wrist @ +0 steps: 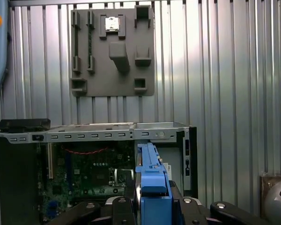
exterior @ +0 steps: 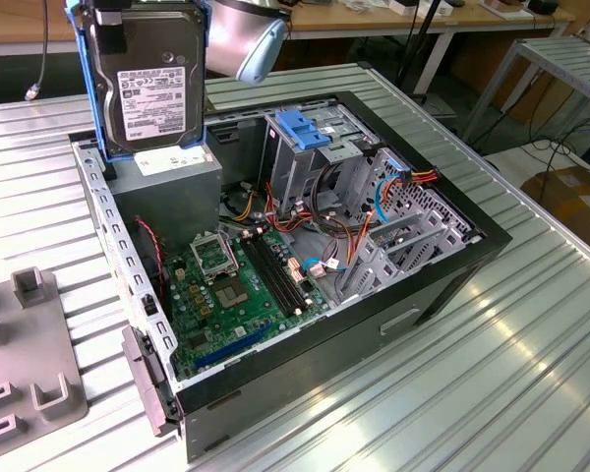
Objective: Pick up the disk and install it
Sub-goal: 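Pick up the disk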
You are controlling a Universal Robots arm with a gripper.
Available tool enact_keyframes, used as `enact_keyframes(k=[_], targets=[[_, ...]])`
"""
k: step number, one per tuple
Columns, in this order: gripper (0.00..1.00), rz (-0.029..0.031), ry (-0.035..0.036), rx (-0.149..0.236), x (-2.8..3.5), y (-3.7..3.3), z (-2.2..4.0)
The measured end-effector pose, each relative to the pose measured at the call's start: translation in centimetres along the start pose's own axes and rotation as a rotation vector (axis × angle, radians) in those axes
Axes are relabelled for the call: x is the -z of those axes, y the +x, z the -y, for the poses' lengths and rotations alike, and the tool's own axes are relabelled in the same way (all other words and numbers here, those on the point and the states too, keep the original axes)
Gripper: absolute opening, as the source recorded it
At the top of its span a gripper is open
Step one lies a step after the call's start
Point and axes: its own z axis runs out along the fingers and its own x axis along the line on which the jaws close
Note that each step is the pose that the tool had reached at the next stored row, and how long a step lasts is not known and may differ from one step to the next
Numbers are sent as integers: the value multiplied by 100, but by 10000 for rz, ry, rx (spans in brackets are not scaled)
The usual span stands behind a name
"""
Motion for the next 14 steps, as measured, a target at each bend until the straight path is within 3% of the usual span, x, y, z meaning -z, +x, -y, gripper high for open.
enact_keyframes(k=[7,14], targets=[[37,-1,0,-1,-6,-2,269],[37,-1,-1,0,-15,113,362]])
